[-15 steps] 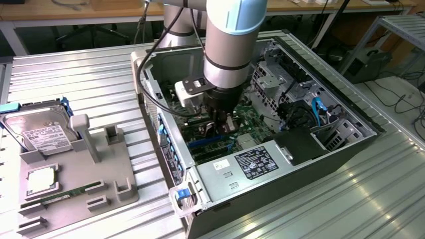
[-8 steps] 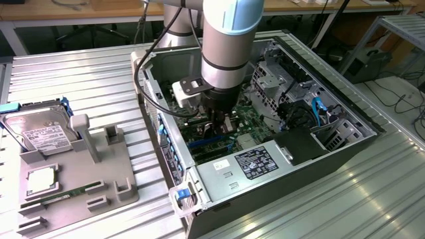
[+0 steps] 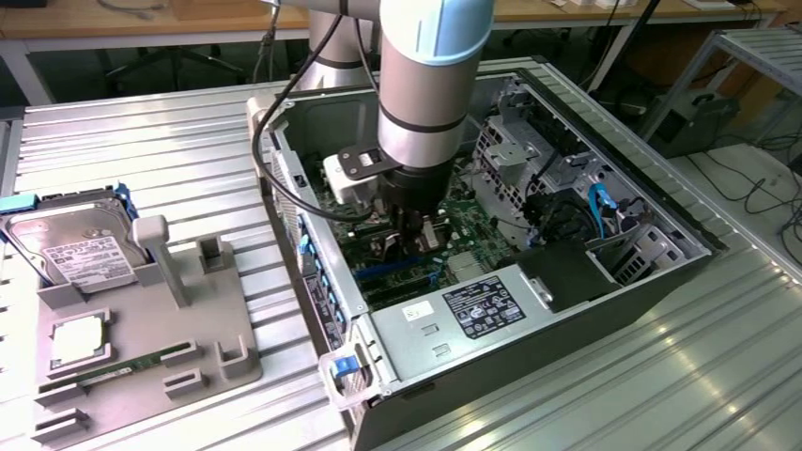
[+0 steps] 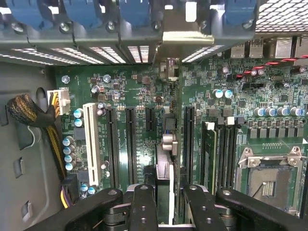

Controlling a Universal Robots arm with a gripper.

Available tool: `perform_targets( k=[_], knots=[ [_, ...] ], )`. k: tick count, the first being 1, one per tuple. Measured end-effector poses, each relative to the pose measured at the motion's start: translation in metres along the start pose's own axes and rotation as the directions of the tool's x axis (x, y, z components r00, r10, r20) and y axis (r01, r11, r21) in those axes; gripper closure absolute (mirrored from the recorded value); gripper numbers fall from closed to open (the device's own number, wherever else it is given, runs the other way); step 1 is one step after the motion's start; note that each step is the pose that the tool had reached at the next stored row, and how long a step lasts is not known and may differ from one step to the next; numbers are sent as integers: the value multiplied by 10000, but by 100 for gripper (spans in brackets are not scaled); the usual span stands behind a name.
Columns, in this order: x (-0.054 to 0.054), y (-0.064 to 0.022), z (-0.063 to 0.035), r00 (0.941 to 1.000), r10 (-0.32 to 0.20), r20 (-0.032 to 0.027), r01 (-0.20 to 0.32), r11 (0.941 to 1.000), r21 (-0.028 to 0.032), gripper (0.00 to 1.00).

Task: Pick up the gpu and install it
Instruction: 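Insert the gpu into the slot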

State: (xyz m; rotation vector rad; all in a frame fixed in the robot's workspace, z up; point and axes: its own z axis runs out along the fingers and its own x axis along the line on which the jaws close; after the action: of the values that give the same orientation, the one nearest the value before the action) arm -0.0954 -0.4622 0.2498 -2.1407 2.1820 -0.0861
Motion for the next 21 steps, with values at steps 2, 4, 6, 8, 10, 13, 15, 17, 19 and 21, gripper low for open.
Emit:
perform_targets(
  k=[2,4,6,8,10,13,15,17,19,21],
  knots=[
    [-9,7,7,10000,0,-4,0,10000,-1,73],
    [-26,10,21,10000,0,-4,0,10000,0,73],
    [-34,10,33,10000,-1,-4,1,10000,-1,73],
    [-35,12,40,10000,-1,-5,1,10000,-1,73],
    [-35,14,47,10000,0,-3,0,10000,0,73],
    [-35,21,63,10000,0,-8,0,10000,-3,73],
    [-35,24,81,10000,-2,-9,2,10000,-6,73],
    [-34,28,107,10000,-2,-19,2,10000,-12,73],
    [-35,29,113,10000,-1,-12,1,10000,-10,73],
    [-36,29,117,10000,0,-4,0,10000,-5,73]
  ],
)
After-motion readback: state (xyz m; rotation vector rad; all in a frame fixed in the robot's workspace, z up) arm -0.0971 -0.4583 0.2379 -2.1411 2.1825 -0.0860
